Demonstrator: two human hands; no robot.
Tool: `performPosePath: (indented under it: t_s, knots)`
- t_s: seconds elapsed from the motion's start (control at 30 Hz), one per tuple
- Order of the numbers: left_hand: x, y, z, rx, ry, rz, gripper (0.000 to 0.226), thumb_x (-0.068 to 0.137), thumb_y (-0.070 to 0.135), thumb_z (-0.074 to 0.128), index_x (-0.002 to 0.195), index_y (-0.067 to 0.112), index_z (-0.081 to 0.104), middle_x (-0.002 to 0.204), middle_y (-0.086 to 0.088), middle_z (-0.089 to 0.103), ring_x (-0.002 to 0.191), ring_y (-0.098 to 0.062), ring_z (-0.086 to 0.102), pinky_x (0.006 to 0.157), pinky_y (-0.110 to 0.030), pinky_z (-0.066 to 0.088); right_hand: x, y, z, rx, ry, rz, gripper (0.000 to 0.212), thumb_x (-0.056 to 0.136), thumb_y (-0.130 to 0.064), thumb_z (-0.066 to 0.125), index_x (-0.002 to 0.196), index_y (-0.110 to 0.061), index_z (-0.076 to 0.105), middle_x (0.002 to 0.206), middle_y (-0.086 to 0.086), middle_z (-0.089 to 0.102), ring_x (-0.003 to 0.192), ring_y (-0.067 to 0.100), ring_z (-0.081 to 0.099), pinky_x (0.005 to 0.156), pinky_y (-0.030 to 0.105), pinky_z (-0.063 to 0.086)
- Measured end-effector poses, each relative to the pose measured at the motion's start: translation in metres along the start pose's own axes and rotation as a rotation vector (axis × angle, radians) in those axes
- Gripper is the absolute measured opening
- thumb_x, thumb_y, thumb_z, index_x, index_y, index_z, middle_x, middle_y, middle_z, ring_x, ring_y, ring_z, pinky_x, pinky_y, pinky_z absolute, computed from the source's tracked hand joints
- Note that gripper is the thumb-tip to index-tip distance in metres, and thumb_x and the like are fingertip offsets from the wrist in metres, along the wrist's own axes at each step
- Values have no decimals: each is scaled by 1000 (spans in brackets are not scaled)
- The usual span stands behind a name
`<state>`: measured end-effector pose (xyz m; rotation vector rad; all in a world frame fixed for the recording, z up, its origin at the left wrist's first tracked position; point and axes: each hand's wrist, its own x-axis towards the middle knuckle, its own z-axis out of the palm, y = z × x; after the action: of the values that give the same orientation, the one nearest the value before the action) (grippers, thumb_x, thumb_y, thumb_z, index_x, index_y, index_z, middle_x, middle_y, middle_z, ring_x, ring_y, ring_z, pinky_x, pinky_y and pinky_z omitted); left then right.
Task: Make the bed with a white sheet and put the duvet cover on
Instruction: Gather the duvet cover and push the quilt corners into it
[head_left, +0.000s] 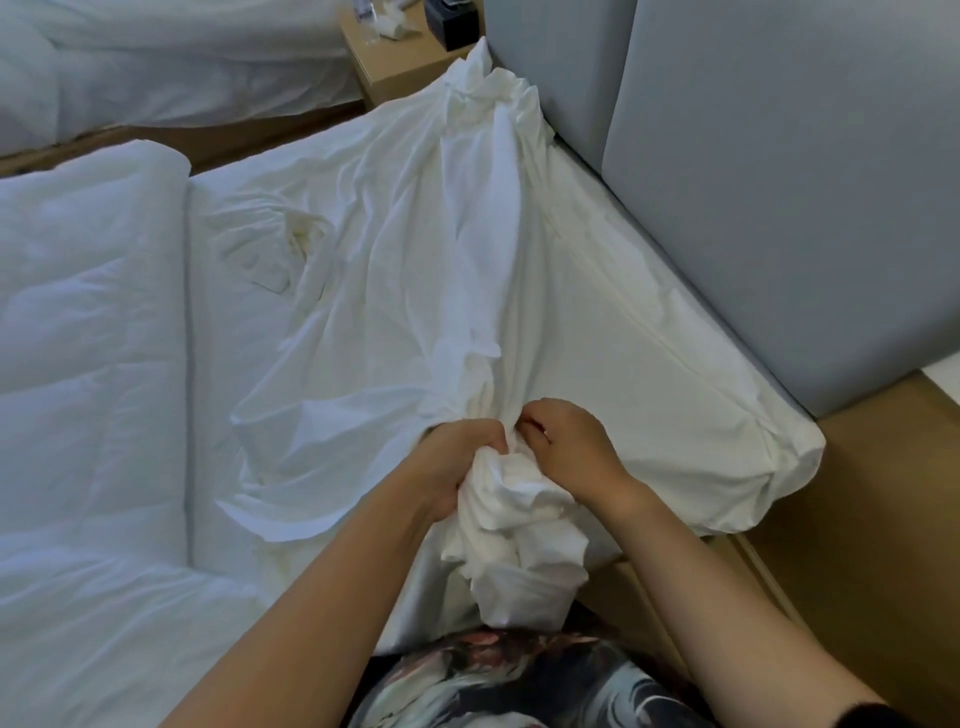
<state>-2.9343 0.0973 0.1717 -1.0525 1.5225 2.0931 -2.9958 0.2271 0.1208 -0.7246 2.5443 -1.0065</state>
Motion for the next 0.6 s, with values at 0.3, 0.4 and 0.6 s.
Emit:
performPosePath:
  t_s: [0.3,0.4,0.6]
  knots:
    - [1,-1,-8,5,14,55,53,72,-13,41,27,17,42,36,5,42,33,-6,44,36,-13,35,-7,5,5,70,-209,49,24,94,-27,51,108,-16,65,107,-6,60,95,14,57,79,28,45]
    - [5,0,-10,5,28,48,39,70,-9,49,40,15,45,44,2,45,44,-12,47,40,-19,38,-3,4,4,12,-55,53,21,96,-16,45,97,-6,64,97,5,61,87,22,57,78,33,46]
    - [6,12,10,-74,-249,178,48,72,42,59,107,9,64,99,-4,72,97,-16,67,81,-24,53,-5,-41,-29,436,223,-78,26,88,-15,51,66,-29,48,64,-15,52,61,2,49,57,13,38]
